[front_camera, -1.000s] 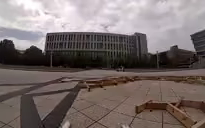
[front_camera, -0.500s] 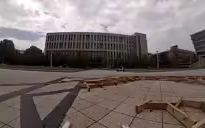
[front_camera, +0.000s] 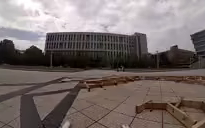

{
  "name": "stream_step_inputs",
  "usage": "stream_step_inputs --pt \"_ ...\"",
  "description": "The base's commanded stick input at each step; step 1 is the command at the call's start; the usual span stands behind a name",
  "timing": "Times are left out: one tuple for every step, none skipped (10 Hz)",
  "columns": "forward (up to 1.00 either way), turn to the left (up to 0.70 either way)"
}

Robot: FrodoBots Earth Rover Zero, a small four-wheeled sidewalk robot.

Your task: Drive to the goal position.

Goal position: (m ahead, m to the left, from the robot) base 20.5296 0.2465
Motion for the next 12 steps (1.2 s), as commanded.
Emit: stream_step_inputs --pt "0.06 0.0" --pt "0.06 0.01" --pt "0.06 0.01" --pt "0.06 0.0" --pt "0.06 0.0" --pt "0.06 0.01" --pt "0.06 0.01" --pt "0.06 0.0" --pt "0.06 0.01" --pt "0.06 0.01" --pt "0.06 0.0" --pt "0.06 0.01"
